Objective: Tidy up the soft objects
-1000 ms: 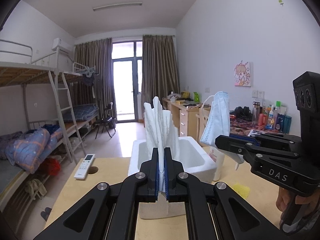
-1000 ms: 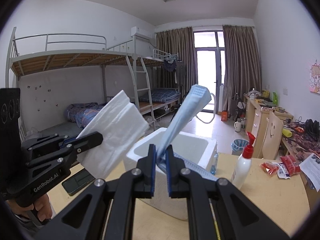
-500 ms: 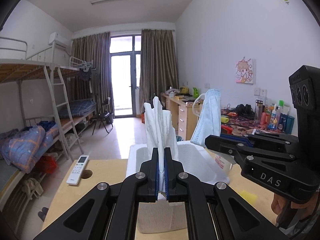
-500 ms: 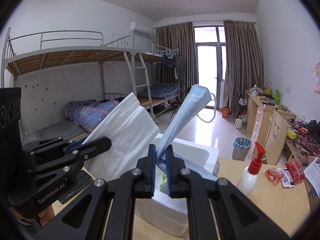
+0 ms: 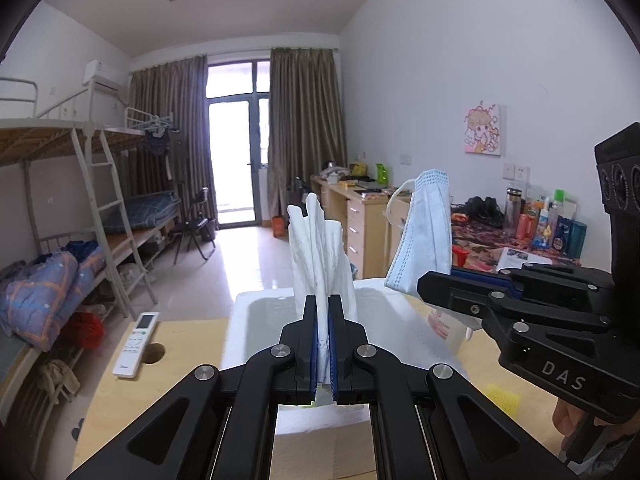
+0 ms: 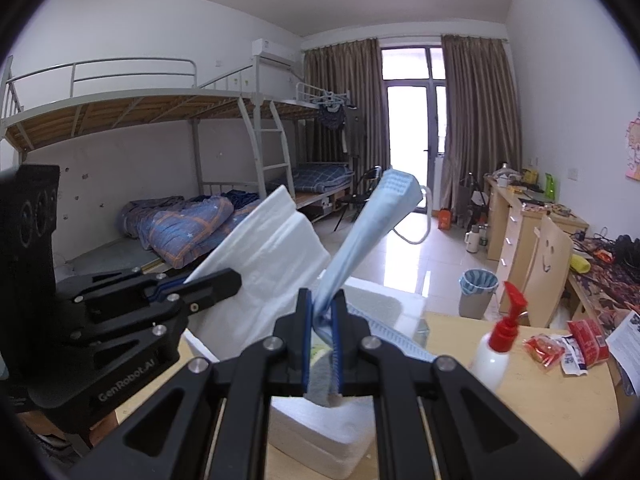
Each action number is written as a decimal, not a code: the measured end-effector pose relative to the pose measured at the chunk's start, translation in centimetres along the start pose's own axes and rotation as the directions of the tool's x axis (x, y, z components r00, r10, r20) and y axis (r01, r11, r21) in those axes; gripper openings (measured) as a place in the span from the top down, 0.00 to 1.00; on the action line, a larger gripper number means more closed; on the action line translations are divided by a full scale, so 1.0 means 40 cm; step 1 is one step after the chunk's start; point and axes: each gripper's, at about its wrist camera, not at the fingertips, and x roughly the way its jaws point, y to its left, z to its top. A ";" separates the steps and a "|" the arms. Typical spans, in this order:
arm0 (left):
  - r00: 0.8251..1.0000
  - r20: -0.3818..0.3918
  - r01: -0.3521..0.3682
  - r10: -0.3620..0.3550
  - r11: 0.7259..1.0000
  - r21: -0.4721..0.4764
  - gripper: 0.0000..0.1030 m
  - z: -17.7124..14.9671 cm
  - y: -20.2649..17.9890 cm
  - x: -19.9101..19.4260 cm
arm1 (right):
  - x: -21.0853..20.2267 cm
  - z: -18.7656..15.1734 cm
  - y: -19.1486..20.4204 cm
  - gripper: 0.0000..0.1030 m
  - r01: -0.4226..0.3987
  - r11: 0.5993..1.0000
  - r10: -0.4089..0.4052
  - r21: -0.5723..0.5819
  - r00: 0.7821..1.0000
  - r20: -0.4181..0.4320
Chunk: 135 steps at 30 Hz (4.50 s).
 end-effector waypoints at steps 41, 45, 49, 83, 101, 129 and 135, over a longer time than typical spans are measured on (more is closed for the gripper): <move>0.991 0.042 -0.129 0.130 0.991 -0.027 0.01 -0.006 0.052 0.006 | 0.008 -0.008 -0.025 0.89 0.042 0.999 -0.042 0.026 0.999 -0.006; 0.988 0.052 -0.144 0.146 0.989 -0.028 0.01 -0.012 0.065 -0.011 | 0.019 -0.007 -0.013 0.89 0.027 0.999 -0.027 0.022 1.000 -0.009; 0.985 0.058 -0.160 0.163 0.986 -0.046 0.01 -0.020 0.095 -0.031 | 0.039 -0.002 0.000 0.89 0.013 1.000 -0.013 0.021 1.000 -0.018; 0.970 0.084 -0.221 0.229 0.970 -0.099 0.01 -0.052 0.172 -0.107 | 0.148 0.012 0.066 0.34 0.014 1.000 -0.015 -0.009 0.993 -0.115; 0.966 0.110 -0.223 0.232 0.971 -0.089 0.01 -0.031 0.127 -0.143 | 0.070 0.017 0.058 0.09 0.009 1.000 -0.009 0.013 0.999 -0.047; 0.966 0.211 -0.146 0.147 0.989 -0.023 0.01 -0.038 -0.110 -0.370 | -0.327 -0.030 0.059 0.00 0.137 0.990 -0.140 0.034 0.981 0.136; 0.964 0.221 -0.148 0.145 0.989 -0.005 0.01 -0.040 -0.137 -0.399 | -0.363 -0.043 0.069 0.00 0.138 0.990 -0.140 0.026 0.978 0.156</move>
